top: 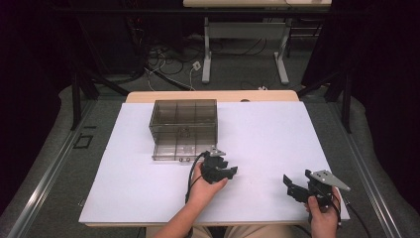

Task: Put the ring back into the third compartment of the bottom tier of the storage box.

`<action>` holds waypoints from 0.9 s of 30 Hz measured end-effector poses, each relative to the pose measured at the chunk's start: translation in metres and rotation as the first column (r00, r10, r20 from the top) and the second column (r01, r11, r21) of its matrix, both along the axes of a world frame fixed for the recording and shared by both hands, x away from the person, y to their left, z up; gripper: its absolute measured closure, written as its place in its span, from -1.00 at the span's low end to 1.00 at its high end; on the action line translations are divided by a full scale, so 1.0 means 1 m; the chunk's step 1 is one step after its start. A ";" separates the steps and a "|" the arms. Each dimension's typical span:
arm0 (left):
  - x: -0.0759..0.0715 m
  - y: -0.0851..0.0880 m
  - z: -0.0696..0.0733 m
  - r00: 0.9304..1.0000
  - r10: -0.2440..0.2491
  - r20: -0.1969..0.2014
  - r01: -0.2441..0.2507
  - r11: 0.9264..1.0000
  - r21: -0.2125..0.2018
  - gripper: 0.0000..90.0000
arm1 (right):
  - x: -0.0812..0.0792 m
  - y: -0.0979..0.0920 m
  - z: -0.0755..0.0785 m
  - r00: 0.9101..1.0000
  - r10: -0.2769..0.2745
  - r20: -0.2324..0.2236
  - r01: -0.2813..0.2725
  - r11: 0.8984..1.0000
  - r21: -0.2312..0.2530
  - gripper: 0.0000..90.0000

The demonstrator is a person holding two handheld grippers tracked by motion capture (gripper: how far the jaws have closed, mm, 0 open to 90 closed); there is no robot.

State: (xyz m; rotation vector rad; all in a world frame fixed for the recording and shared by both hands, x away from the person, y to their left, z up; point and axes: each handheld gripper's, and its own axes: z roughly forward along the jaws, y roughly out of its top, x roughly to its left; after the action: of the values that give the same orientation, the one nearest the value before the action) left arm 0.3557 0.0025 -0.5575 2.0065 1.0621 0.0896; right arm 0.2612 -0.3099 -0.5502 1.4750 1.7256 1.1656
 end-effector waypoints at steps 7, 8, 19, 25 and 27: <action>0.000 -0.003 0.000 1.000 -0.005 -0.012 0.005 1.000 0.008 0.27 | 0.000 0.000 0.000 1.000 0.001 -0.002 -0.001 1.000 0.000 -0.68; 0.000 -0.004 -0.001 1.000 -0.004 -0.016 0.004 1.000 0.012 0.30 | 0.000 0.000 0.000 1.000 -0.001 0.001 0.001 1.000 0.001 -0.68; 0.000 -0.004 -0.003 1.000 -0.007 -0.020 0.007 1.000 0.015 0.43 | 0.000 0.000 0.000 1.000 0.001 -0.001 -0.001 1.000 0.001 -0.68; 0.000 -0.004 -0.002 1.000 -0.006 -0.025 0.006 1.000 0.016 0.48 | 0.000 0.000 0.000 1.000 0.001 -0.002 -0.001 1.000 0.000 -0.68; 0.000 -0.004 -0.002 1.000 -0.008 -0.027 0.009 1.000 0.017 0.49 | 0.000 0.000 0.000 1.000 0.003 0.000 -0.003 1.000 0.001 -0.68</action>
State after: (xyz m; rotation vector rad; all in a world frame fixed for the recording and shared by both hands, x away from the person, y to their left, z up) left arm 0.3561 -0.0019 -0.5591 2.0325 1.0726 0.0679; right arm 0.2616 -0.3096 -0.5504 1.4738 1.7282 1.1676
